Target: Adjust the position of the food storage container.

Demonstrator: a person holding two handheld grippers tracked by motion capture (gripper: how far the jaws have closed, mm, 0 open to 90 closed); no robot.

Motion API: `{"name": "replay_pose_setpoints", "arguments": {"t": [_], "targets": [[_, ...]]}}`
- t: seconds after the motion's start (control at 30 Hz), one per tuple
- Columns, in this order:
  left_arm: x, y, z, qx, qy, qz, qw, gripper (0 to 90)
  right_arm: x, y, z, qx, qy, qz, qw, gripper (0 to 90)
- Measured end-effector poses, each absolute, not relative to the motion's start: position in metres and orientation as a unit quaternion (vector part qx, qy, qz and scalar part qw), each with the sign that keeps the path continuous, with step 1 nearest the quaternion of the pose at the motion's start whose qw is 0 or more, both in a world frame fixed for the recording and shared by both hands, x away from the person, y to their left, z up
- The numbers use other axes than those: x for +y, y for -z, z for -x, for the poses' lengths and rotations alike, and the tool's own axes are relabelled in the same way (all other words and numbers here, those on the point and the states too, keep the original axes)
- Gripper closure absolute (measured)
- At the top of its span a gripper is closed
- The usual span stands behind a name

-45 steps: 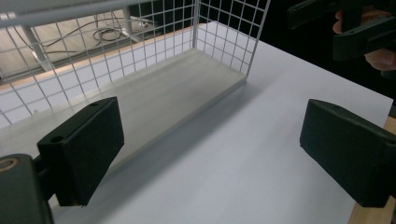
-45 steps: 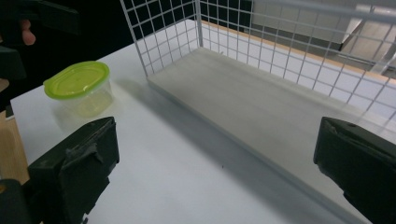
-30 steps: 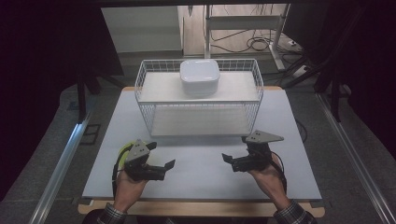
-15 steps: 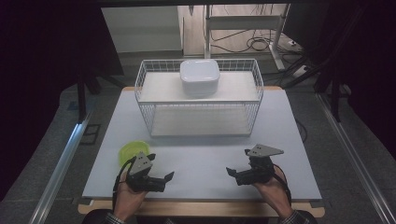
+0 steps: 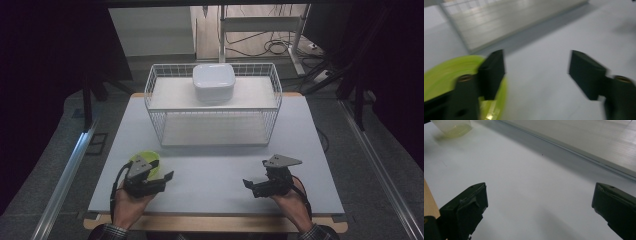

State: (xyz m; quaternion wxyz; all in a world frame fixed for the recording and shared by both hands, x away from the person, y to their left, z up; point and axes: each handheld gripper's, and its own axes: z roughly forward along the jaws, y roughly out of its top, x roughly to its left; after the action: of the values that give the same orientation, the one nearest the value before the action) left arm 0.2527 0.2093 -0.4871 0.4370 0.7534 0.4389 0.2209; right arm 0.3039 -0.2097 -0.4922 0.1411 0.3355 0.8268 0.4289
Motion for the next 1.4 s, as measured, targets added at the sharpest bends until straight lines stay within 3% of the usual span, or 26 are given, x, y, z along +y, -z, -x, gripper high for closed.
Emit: {"name": "replay_pose_setpoints", "arguments": {"t": [0.17,0.23,0.3,0.67,1.03,1.4], "targets": [[0.239,0.482,-0.255,0.475,-0.242,-0.731,0.426,74.3,-0.208,0.496,-0.305,0.828,-0.425,-0.342,0.129,1.8],[0.252,0.482,-0.257,0.489,-0.243,-0.721,0.426,84.9,-0.207,0.496,-0.305,0.828,-0.424,-0.343,0.127,2.0],[0.264,0.483,-0.257,0.503,-0.259,-0.712,0.415,90.0,-0.207,0.497,-0.305,0.828,-0.425,-0.344,0.126,2.3],[0.308,0.502,-0.262,0.568,-0.265,-0.685,0.371,90.0,-0.206,0.499,-0.305,0.831,-0.423,-0.341,0.119,3.4],[0.302,0.515,-0.262,0.58,-0.238,-0.702,0.337,90.0,-0.203,0.501,-0.305,0.839,-0.41,-0.336,0.118,4.0],[0.295,0.518,-0.269,0.586,-0.212,-0.699,0.35,90.0,-0.2,0.504,-0.304,0.846,-0.399,-0.333,0.117,4.2]]}}
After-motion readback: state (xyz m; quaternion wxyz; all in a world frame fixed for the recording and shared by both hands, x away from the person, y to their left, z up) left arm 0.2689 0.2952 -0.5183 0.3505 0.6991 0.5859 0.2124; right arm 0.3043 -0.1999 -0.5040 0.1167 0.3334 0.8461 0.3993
